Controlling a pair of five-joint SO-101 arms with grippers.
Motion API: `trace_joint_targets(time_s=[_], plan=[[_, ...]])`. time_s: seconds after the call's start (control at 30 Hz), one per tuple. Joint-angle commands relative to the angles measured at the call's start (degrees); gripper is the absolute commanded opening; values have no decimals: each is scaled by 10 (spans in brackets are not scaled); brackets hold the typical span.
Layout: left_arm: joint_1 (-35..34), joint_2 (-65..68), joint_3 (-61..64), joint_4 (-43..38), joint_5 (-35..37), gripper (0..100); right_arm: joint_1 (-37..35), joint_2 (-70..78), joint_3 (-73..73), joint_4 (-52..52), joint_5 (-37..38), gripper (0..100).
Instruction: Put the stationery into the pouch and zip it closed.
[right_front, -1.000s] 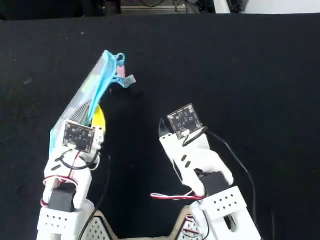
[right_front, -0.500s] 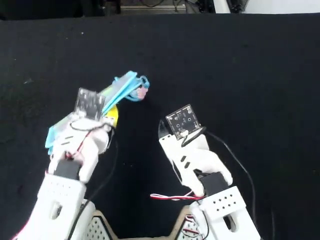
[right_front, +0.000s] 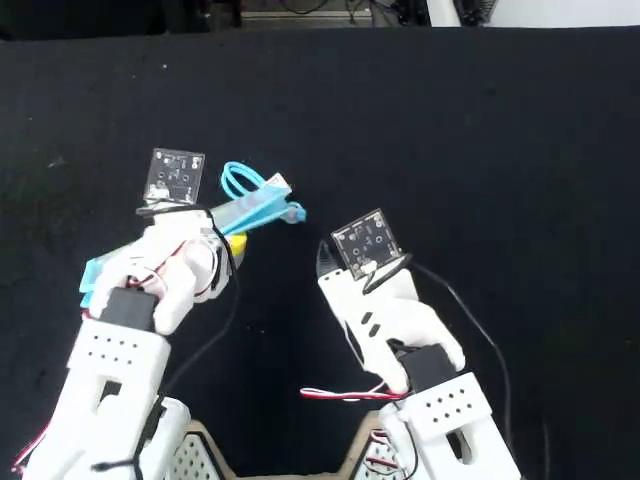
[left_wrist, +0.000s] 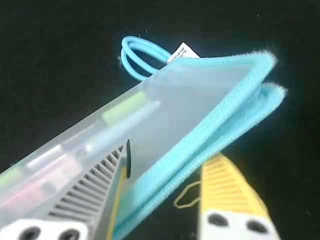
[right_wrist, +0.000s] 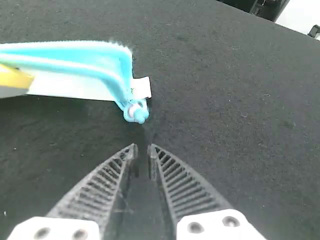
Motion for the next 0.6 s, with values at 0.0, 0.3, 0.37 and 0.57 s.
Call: trace_joint_targets(time_s=[0.0,0.3,0.37,0.57], plan=[[-5,-76,-106,89,-42,245,6,-11,-2,-16,5,38],[-6,-193,-123,165,-94,245,6,-11,0,-16,4,38],[-7,-198,-101,149,-104,245,6,-11,0,-16,4,38],[-92,-226,-54,168,-104,210,6,-11,0,-16,4,36]])
